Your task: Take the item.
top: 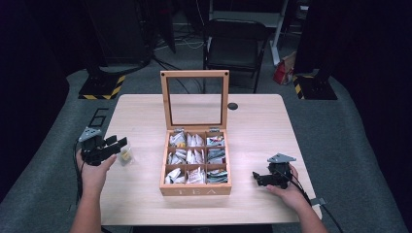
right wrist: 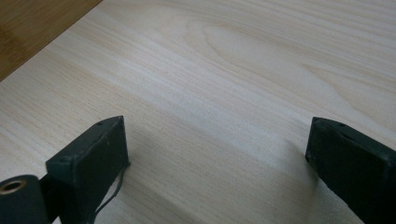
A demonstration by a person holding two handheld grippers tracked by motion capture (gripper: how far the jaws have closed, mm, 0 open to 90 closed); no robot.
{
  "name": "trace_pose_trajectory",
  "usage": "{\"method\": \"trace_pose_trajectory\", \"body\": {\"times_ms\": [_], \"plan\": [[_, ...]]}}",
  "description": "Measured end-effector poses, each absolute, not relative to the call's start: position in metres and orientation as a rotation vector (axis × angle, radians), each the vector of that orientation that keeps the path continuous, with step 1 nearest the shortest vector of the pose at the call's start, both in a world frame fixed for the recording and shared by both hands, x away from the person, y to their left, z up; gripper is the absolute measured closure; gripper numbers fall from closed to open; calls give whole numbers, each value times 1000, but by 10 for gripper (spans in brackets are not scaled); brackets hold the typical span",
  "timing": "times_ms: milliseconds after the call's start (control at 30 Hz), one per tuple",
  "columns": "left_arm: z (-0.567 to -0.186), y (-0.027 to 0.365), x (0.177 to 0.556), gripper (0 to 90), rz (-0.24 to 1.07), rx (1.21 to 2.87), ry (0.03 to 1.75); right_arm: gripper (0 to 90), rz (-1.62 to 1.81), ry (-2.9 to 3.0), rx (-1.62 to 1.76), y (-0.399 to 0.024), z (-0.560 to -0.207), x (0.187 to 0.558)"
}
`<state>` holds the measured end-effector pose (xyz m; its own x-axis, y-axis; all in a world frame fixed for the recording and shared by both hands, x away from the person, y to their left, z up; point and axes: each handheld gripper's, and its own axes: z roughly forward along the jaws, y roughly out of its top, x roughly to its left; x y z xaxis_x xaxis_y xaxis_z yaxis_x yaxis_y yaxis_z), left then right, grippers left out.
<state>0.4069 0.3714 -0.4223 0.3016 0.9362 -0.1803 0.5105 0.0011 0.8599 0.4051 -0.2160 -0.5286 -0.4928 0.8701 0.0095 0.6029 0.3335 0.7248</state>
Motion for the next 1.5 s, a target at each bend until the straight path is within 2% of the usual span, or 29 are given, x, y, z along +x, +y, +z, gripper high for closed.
{"method": "trace_pose_trajectory", "body": {"times_ms": [900, 1200, 1500], "plan": [[-391, 325, 403, 448, 562, 1810, 1165, 52, 961, 2222, 1302, -216, -529, 405], [-400, 321, 393, 446, 510, 1819, 1140, 52, 961, 2222, 1301, -216, -529, 405], [-425, 318, 381, 443, 496, 1848, 1133, 52, 962, 2222, 1302, -216, -529, 405]]}}
